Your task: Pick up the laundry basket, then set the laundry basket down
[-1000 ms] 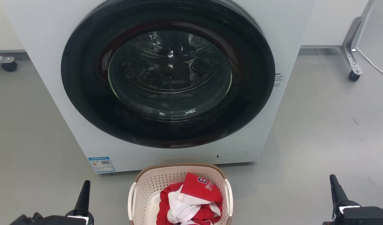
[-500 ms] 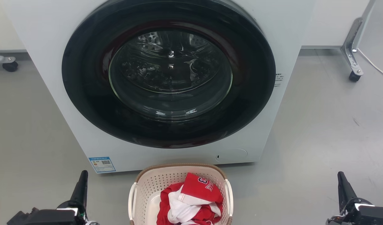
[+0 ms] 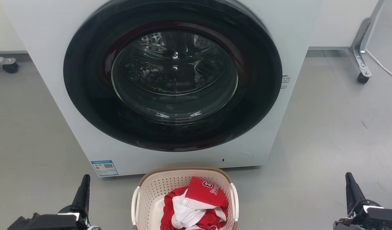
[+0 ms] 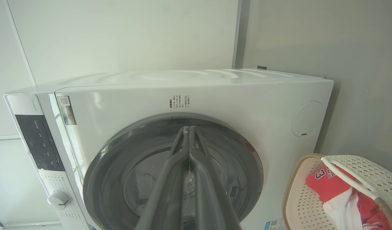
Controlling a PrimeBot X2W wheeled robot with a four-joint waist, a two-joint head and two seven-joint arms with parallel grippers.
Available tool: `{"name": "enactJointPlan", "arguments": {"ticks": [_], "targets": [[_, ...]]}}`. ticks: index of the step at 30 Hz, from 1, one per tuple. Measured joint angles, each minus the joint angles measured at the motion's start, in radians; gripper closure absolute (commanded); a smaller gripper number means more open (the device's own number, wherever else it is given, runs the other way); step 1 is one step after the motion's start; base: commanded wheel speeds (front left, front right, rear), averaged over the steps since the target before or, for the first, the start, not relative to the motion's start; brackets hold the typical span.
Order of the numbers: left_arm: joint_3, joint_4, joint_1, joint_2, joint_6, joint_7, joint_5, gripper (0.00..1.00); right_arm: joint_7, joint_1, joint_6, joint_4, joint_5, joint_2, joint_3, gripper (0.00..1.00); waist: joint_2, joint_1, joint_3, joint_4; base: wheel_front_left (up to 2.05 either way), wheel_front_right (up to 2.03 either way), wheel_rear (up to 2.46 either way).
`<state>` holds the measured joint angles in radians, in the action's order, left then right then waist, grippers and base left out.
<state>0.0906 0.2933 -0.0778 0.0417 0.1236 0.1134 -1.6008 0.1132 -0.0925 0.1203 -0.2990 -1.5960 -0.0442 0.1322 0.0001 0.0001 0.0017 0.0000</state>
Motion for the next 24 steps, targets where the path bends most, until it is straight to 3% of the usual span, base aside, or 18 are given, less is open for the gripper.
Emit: {"name": "enactJointPlan", "arguments": {"ticks": [24], "targets": [[0.0, 0.001, 0.0, 0.0, 0.0, 0.0, 0.0, 1.0, 0.0, 0.0, 0.0, 0.0, -0.001, 0.0, 0.0, 1.0, 0.0, 0.0, 0.0, 0.0, 0.0, 0.0, 0.0]]}}
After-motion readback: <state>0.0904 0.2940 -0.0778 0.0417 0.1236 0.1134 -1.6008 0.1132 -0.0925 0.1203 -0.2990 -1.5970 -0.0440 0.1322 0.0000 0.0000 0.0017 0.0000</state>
